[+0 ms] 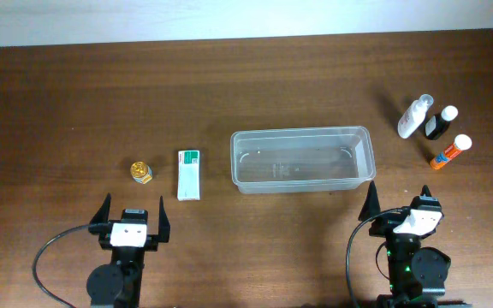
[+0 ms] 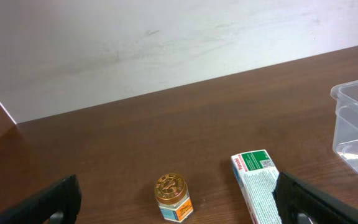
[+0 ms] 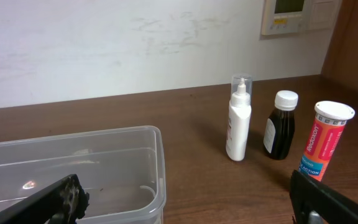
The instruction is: Pack container
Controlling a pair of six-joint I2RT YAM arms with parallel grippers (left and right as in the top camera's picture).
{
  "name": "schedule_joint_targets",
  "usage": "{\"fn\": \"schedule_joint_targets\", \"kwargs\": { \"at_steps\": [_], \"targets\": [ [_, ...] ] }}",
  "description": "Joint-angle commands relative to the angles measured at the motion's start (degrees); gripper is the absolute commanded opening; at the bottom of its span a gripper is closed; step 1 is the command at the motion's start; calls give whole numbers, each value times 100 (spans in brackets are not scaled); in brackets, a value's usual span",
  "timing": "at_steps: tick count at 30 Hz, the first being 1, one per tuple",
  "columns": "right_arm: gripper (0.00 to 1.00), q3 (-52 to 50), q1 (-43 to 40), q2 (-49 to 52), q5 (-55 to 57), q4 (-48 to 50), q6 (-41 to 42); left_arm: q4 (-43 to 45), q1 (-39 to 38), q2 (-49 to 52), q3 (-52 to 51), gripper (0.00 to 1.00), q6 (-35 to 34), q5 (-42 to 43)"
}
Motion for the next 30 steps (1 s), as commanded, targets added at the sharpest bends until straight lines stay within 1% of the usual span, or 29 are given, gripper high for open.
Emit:
{"fn": "schedule_joint_targets", "kwargs": {
  "at_steps": [1,28,30],
  "targets": [
    [98,-42,55,-39,-13,-26,-39,-42,26,-46,-9,99,70,90],
    [98,-42,55,-39,-13,-26,-42,-42,26,-46,-9,99,70,87],
    [98,-42,52,-39,160,15,-44,-42,26,-46,-9,99,70,87]
  ]
}}
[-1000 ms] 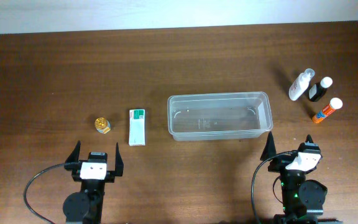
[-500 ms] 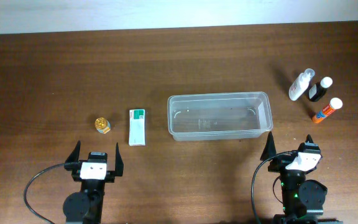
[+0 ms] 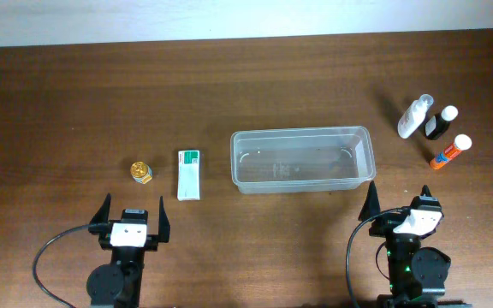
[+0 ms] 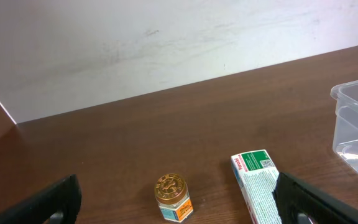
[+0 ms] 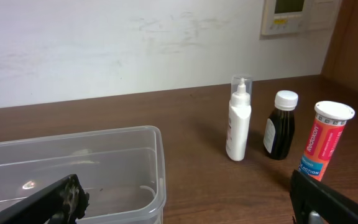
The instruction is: Pack container
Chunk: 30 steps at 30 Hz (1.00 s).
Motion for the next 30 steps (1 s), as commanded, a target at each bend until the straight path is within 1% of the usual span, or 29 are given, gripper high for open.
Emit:
{"fn": "schedule_joint_targets", "kwargs": {
  "at_steps": [1,7,12,14,17,19,21,25,28,30],
  "targets": [
    [98,-42,48,-39,332,15,-44,-42,26,-46,-9,99,70,90],
    [98,-42,50,-39,428,26,-39,-42,26,-46,-9,99,70,90],
    [98,-42,50,-39,105,57,-37,-42,26,-46,-9,99,70,87],
    [98,-42,50,-39,-238,280,-39,-42,26,-46,-9,100,70,87],
    [98,-15,48,-39,-675,953,-44,-42,26,-46,-9,99,70,87],
    [98,125,44,-37,-686,1215,-66,-42,26,-46,-9,99,70,87],
    [98,361,39,-15,-509,1248,-70,-42,26,-46,-9,99,70,87],
    [98,1152,37,363,66,905,-431,-42,26,-46,-9,99,70,87],
    [98,2168,33,1113,772,90,-695,-42,26,-46,-9,100,68,87],
    [98,2938,33,1821,940,-546,-920,-42,26,-46,-9,99,70,87]
  ]
}}
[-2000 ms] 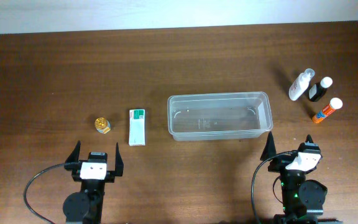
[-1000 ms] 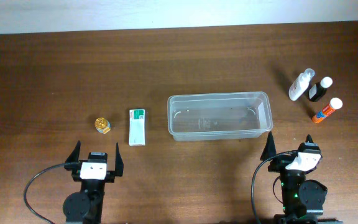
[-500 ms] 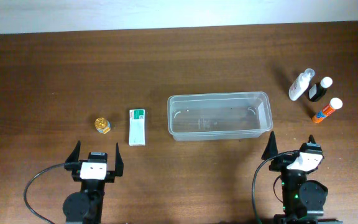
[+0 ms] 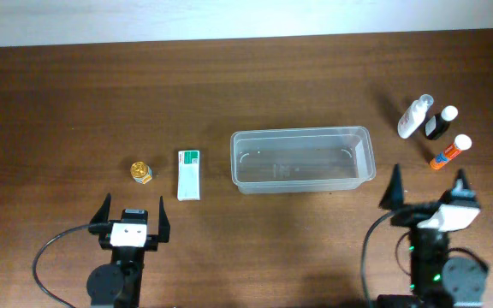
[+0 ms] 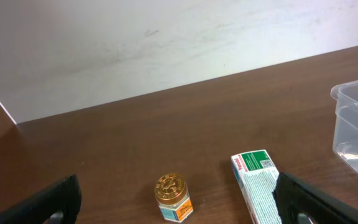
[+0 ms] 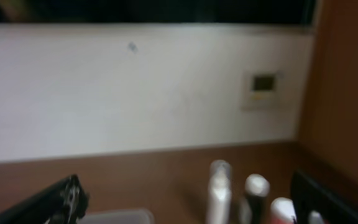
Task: Pack container
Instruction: 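Move the right gripper over the white pump bottle and lower it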
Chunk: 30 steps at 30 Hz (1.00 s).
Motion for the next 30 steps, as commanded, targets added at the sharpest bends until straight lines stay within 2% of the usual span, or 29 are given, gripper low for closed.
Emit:
{"fn": "schedule_joint_targets", "kwargs": {
  "at_steps": [1,5,9,14,19,30],
  "targets": [
    [98,1429,33,1226,702,-802,-503,-39,26,-46,-9,100,70,90],
    [98,3167,-175,3012,667,-2402,-494,-39,26,-46,-9,100,70,90],
    [98,5040,-610,4835,-74,-4063,-494,-39,26,-46,-9,99,70,87],
    [98,6985,-828,6655,-850,-5355,-492,-39,26,-46,-9,99,70,90],
    [98,7781,-828,7781,-846,-5482,-476,-39,26,-46,-9,99,70,87],
    [98,7788,-868,9250,-800,-4706,-715,-39,26,-46,-9,99,70,87]
  ]
}}
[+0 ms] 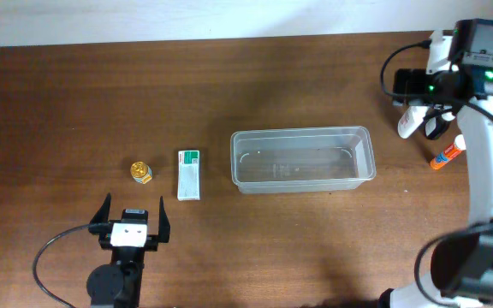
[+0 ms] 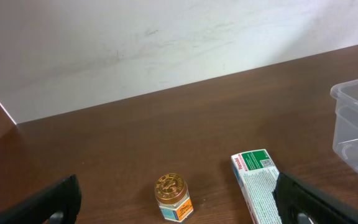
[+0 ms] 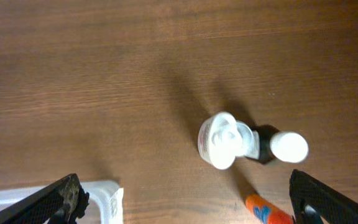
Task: Pack container
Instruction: 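Move the right gripper over the white pump bottle and lower it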
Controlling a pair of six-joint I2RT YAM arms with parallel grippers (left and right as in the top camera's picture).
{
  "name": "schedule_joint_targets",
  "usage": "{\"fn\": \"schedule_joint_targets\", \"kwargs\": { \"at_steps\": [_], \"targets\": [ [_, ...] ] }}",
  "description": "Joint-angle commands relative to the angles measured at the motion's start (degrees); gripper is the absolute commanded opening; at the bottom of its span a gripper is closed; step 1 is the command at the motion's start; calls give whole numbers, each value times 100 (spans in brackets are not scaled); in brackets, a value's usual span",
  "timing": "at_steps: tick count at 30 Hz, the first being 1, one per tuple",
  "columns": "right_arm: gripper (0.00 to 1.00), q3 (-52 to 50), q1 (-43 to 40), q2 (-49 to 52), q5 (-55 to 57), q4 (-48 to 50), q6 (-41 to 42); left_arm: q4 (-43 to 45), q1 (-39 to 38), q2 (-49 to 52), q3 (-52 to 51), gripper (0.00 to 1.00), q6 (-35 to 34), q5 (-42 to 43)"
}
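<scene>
The clear plastic container (image 1: 302, 160) stands empty at the table's middle; its corner (image 3: 103, 194) shows in the right wrist view. Far right stand a white pump bottle (image 3: 224, 140), a dark bottle with a white cap (image 3: 289, 147) and an orange tube (image 3: 266, 212). My right gripper (image 3: 185, 190) hangs open above them, pointing down, with nothing between its fingers; from overhead it (image 1: 424, 103) covers part of the bottles. A gold-lidded jar (image 2: 173, 198) and a white-and-green box (image 2: 257, 183) lie left of the container. My left gripper (image 2: 176, 213) rests open in front of them.
A white wall runs along the table's far edge (image 1: 229, 38). The right arm (image 1: 486, 162) reaches along the right side of the table. Bare wood (image 1: 101, 103) lies at the back left.
My right gripper was open near the front right, its camera facing the wall. Now it hangs open over the three bottles at the far right, looking straight down. The left arm has not moved.
At the two oldest moments both grippers rested open at the front edge, with the bottles, jar and box standing outside the container. Then the right gripper stood further right, its view tipped toward the wall. Now it is above the bottles; nothing else has moved.
</scene>
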Motion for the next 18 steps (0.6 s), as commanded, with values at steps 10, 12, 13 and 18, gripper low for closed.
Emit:
{"fn": "schedule_joint_targets", "kwargs": {
  "at_steps": [10,12,13,18],
  "targets": [
    [100,129,-634,931,-76,660,203,-37,26,-46,-11,99,50,85],
    [100,129,-776,957,-120,693,232,-37,26,-46,-11,99,50,85],
    [100,129,-841,964,-140,691,214,-37,26,-46,-11,99,50,85],
    [100,127,-835,979,-205,627,-221,-37,26,-46,-11,99,50,85]
  ]
}}
